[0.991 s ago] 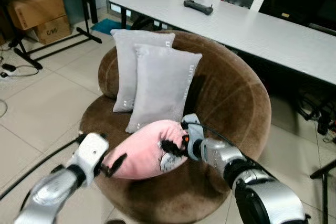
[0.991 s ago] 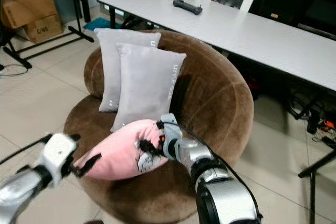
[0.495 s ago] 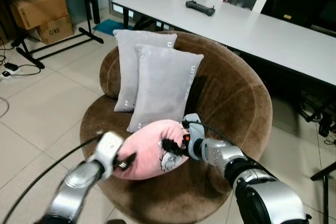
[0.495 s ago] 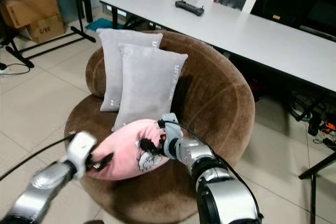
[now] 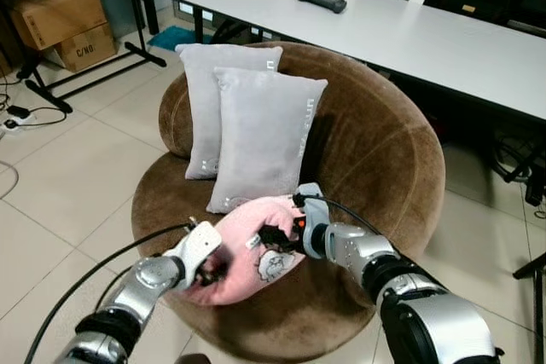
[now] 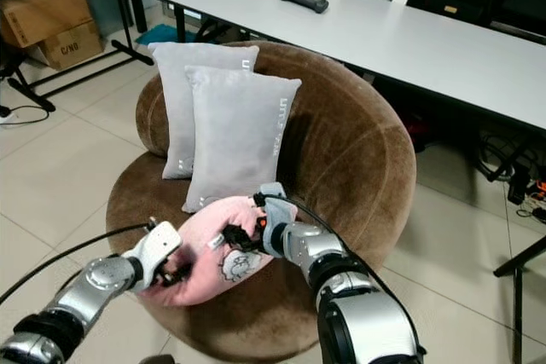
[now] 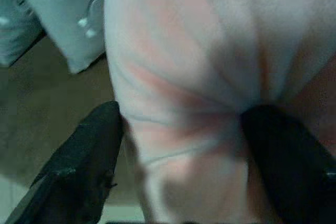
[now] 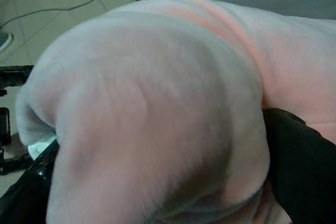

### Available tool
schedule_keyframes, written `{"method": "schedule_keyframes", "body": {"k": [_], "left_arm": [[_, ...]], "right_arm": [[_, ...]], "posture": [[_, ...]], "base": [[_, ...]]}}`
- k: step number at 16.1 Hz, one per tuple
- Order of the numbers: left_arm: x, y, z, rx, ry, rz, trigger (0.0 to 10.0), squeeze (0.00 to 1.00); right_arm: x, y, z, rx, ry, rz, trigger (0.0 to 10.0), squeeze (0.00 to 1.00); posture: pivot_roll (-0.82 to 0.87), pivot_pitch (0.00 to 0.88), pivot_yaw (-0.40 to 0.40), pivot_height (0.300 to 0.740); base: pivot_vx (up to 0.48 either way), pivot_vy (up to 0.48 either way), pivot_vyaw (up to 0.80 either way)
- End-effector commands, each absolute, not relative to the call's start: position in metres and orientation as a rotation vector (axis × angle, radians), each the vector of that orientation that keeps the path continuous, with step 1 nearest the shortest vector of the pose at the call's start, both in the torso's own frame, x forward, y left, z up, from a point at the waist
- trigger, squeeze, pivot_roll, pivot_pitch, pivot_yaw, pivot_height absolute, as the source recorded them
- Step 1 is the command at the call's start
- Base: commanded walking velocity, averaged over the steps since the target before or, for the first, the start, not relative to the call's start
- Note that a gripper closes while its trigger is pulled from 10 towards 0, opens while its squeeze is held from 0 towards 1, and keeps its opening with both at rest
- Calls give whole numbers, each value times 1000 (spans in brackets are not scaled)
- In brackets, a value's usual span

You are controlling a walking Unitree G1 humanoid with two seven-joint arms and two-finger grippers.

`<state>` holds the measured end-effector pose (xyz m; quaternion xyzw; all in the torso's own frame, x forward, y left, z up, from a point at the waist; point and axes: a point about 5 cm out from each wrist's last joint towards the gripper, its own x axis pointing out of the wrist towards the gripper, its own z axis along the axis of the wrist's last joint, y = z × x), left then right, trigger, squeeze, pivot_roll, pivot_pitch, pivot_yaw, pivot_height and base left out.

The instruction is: Move the pillow to the sofa from floor

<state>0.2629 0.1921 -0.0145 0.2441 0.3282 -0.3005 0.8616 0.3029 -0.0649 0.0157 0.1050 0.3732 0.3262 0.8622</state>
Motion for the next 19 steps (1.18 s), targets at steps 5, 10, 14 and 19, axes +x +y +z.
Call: {"method": "schedule_keyframes", "body": {"k": [5,10,14,19], "left_arm": [[263,203,-19,480,732,-587,0,0],[262,203,-20,438,713,-558,0,0],[263,203,-19,410,691,-538,0,0],[266,204,-14,387,655,-526,0,0]], "right_arm": [[312,-66,26,228,734,676,10000,0],[313,-68,26,225,728,664,10000,0],[315,-72,26,217,721,646,10000,0],[318,-80,28,235,696,593,10000,0]], "posture": [[132,0,-90,740],[140,0,-86,740],[137,0,-83,740],[138,0,-86,740]], "base": [[0,0,0],[0,0,0],[0,0,0],[0,0,0]]}}
